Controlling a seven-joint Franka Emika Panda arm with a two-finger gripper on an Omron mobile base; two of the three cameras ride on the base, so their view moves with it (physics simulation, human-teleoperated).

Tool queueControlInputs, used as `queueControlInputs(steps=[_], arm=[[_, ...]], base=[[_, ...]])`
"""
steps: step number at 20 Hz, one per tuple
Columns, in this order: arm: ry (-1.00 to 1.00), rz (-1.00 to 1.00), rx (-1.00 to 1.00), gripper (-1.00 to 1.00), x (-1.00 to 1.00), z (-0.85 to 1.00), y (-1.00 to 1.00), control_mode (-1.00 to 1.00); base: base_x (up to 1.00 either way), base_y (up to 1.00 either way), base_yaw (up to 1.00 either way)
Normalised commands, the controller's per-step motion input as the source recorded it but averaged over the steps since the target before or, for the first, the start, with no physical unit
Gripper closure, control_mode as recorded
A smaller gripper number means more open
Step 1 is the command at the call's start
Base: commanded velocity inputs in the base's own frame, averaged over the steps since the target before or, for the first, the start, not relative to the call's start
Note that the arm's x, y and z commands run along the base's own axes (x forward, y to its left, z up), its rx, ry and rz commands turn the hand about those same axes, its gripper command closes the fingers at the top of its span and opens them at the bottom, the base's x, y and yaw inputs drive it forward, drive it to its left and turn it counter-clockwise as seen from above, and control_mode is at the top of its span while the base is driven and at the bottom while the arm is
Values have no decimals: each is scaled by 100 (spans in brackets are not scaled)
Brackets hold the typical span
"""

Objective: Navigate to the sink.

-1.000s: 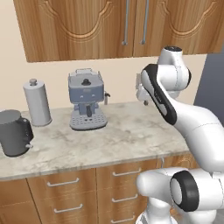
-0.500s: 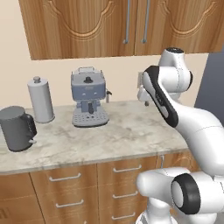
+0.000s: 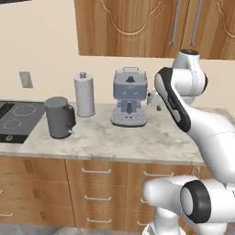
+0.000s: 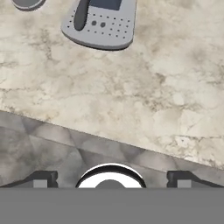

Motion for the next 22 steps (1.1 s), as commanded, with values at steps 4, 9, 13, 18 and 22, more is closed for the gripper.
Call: queueControlInputs(steps=[4,9,13,18,22], arm=[[0,0,0,-100,0,0,0,100],[0,0,0,-100,0,0,0,100],[0,0,0,-100,0,0,0,100],[0,0,0,-100,0,0,0,100],[0,0,0,-100,0,0,0,100]], base=[[-17,47,65],[-10,37,74],[-14,31,74],[-20,29,73],[-30,37,72]])
